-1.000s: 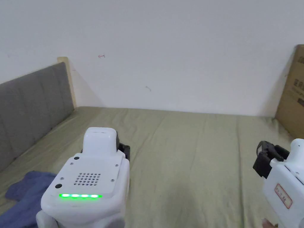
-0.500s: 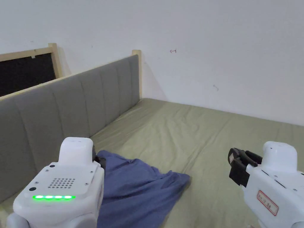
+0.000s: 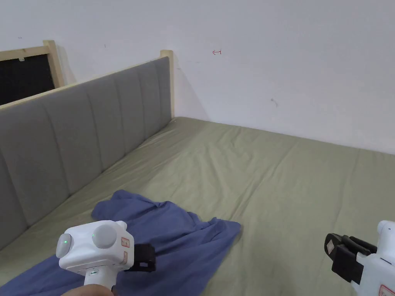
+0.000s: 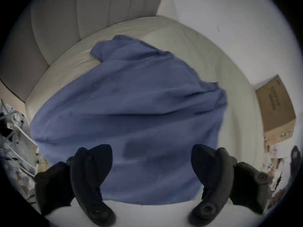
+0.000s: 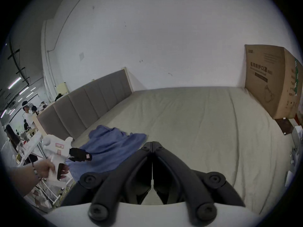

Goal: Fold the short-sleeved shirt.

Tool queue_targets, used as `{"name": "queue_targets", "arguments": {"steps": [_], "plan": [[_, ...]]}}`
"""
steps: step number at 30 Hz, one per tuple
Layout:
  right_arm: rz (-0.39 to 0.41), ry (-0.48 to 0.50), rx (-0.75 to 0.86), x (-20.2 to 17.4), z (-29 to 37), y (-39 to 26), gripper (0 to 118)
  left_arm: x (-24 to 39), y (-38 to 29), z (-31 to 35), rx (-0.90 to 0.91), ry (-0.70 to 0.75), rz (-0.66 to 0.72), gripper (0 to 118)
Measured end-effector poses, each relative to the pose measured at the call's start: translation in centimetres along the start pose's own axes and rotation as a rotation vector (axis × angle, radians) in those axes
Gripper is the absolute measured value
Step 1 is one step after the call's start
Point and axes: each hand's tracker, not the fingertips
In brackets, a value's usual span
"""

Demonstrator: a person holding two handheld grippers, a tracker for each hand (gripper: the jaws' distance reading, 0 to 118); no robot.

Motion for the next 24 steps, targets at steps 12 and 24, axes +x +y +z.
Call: {"name": "queue_targets", "arguments": {"steps": [12, 24], "plan": [[-0.031, -0.019, -0.112, 1.9, -2.7, -2.2, 0, 1.7, -1.7, -7.3, 0.014, 0.223, -0.225, 118], [-0.037, -0.001, -0.095, 2.9, -0.9, -1.6, 0, 1.5, -3.3, 2.4, 0.228, 0.112, -0.373, 0]]}}
